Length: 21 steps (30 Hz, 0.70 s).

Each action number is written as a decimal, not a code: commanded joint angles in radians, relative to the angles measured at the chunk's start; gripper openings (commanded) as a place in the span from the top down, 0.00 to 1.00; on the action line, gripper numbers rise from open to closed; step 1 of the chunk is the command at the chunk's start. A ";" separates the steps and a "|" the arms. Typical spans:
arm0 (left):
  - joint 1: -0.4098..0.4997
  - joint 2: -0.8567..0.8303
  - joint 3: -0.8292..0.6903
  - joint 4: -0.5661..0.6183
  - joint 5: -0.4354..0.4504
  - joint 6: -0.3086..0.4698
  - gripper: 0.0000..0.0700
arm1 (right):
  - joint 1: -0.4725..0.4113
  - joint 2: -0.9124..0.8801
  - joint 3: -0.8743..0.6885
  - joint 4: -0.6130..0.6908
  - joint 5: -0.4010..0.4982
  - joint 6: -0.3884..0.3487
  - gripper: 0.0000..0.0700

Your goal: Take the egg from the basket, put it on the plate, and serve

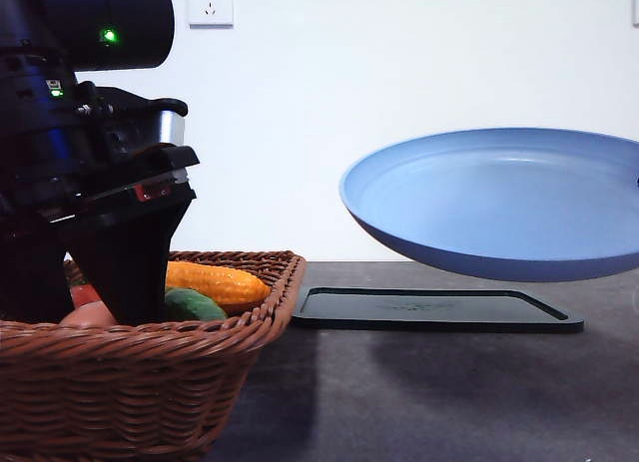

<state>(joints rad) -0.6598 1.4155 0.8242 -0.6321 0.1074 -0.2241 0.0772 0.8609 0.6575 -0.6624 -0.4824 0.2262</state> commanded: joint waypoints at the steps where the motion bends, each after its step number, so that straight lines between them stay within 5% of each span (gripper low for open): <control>1: -0.010 0.017 0.018 0.000 -0.003 0.003 0.44 | -0.001 -0.002 0.012 0.011 -0.008 0.010 1.00; 10: -0.010 0.017 0.019 -0.006 -0.003 0.011 0.69 | -0.001 -0.009 0.012 0.011 -0.013 0.016 1.00; 21: -0.009 0.006 0.154 -0.110 -0.004 0.045 0.81 | -0.001 -0.007 0.012 0.011 -0.014 0.028 1.00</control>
<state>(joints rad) -0.6598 1.4151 0.9494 -0.7403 0.1070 -0.1974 0.0772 0.8505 0.6575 -0.6626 -0.4902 0.2409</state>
